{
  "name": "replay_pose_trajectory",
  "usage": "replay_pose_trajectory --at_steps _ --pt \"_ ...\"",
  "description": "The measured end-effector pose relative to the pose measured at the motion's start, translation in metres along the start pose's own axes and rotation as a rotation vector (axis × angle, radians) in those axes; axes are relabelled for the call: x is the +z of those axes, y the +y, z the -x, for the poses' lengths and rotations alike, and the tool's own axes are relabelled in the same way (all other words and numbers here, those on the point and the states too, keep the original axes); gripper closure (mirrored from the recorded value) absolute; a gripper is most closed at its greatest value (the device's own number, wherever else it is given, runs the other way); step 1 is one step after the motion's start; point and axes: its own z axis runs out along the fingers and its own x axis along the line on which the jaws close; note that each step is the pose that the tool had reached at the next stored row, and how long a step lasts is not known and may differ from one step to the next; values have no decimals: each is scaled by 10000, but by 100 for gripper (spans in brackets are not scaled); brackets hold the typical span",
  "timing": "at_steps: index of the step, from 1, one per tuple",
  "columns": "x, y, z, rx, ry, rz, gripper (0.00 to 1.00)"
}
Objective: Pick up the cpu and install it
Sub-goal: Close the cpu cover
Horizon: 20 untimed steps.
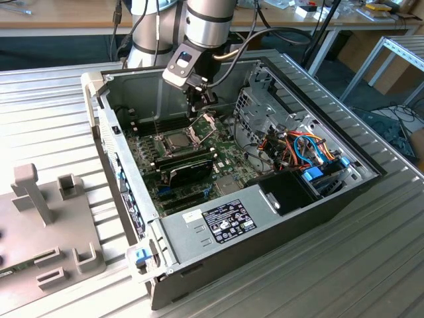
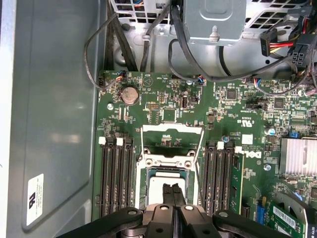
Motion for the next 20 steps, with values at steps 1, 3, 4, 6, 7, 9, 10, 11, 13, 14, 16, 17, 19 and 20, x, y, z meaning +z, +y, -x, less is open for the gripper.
replay_pose_trajectory --at_steps 1,3,4,6,7,9,10,11,13,14,16,17,19,20 --pt "0 18 1 0 0 0 89" --pt "1 33 1 0 0 0 89" --pt "1 53 2 0 0 0 89" --pt "1 77 3 -1 0 0 89" --pt "2 88 4 -1 0 0 89" --pt "2 93 4 0 0 0 89" --pt "2 104 4 0 0 0 89" --pt "2 113 5 0 -1 -1 89" --pt "2 115 5 0 0 0 89" --pt "2 116 5 0 0 0 89" --pt "2 116 5 0 0 0 89" --pt "2 116 5 0 0 0 89" --pt "2 119 5 -1 0 0 89" --pt "2 123 5 -1 -1 0 89"
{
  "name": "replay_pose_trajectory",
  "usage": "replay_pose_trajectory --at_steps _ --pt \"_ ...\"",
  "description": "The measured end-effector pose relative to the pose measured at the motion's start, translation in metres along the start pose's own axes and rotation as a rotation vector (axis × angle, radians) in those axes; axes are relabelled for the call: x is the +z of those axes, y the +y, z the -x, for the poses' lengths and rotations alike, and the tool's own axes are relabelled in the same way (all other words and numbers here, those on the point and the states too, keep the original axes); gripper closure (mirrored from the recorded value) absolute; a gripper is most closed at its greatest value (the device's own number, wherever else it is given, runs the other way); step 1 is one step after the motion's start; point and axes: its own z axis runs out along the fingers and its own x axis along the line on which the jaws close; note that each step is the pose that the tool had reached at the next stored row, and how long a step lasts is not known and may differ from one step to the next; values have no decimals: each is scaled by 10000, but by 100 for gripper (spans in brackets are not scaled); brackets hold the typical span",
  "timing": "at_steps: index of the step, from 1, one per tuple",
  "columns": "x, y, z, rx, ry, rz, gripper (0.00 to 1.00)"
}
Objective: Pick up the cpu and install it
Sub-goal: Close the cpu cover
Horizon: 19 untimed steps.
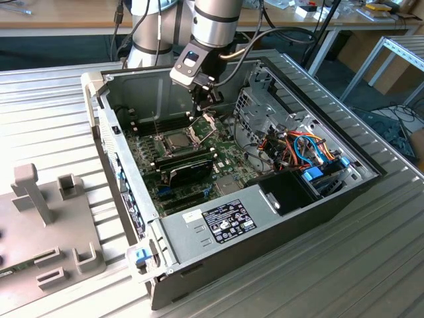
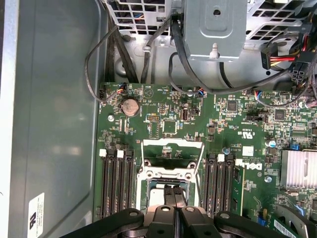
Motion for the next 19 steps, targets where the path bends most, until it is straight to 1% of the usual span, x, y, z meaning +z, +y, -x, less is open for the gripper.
replay_pose_trajectory --at_steps 5,10,17,19 --pt "1 5 0 1 1 0 89" --pt "1 23 1 1 1 1 89" --pt "2 83 3 2 1 0 89" --pt "3 119 5 1 1 0 89"
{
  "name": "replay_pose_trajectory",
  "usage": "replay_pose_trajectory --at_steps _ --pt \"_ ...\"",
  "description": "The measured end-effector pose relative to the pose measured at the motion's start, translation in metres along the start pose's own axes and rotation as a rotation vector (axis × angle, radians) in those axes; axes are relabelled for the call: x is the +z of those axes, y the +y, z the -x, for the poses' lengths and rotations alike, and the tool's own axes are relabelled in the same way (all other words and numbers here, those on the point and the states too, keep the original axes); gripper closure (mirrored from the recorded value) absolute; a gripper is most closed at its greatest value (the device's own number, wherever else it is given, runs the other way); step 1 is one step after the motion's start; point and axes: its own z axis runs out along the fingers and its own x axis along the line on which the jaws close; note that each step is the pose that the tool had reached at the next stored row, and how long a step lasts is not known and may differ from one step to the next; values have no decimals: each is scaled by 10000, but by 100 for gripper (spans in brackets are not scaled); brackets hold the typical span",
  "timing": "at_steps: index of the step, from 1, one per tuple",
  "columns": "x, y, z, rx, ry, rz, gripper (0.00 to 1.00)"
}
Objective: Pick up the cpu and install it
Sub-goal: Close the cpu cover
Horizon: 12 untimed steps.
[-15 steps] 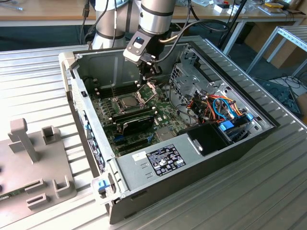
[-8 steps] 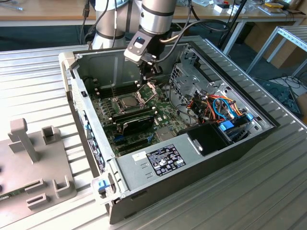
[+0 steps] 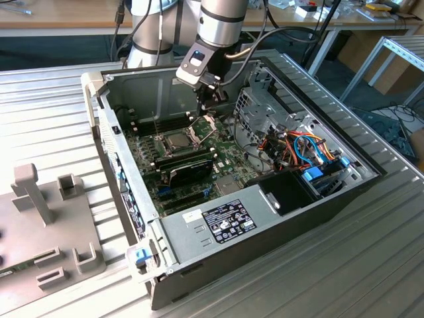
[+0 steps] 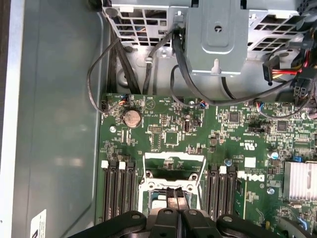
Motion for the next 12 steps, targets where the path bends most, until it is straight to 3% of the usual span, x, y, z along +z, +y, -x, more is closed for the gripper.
replay_pose_trajectory --at_steps 7,12 --pt "0 10 0 0 0 -1 89" --pt "2 107 4 1 0 0 89"
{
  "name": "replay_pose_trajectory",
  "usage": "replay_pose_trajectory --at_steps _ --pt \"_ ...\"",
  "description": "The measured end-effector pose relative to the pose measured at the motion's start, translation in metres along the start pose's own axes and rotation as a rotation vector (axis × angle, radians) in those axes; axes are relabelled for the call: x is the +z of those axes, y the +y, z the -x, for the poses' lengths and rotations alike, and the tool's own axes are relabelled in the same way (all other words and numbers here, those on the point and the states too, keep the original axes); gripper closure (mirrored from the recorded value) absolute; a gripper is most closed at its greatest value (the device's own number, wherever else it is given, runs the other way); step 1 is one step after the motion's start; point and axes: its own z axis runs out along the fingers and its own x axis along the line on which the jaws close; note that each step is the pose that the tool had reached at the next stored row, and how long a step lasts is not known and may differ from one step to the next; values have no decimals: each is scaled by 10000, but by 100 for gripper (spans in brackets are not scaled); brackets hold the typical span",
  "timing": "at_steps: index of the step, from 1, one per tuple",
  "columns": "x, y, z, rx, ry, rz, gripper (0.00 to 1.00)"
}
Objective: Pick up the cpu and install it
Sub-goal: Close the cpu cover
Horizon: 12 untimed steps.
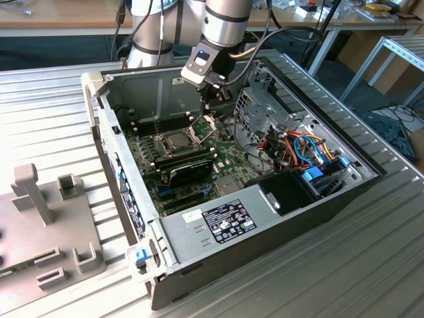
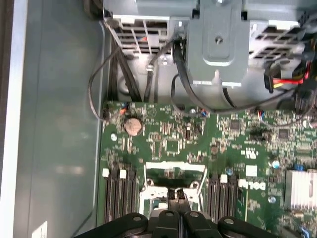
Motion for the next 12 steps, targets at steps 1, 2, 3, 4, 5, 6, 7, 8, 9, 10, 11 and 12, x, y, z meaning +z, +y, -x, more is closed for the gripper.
replay_pose_trajectory --at_steps 1,2,3,4,5,6,7,8,9,10,11,12 --pt "1 26 1 0 -1 0 89" --pt "2 58 2 -2 -1 0 89" --pt "5 102 4 0 0 0 89" --pt "6 134 5 -1 0 0 89" --pt "9 167 6 -2 1 1 89" --pt "10 186 7 -1 2 1 89" --pt "11 203 8 -1 2 1 89" --pt "11 222 9 -1 1 0 89" --pt "11 242 10 -1 0 1 89" --pt "14 274 11 -1 2 1 89" --pt "15 295 12 0 1 1 89" --pt "17 311 12 0 0 0 89"
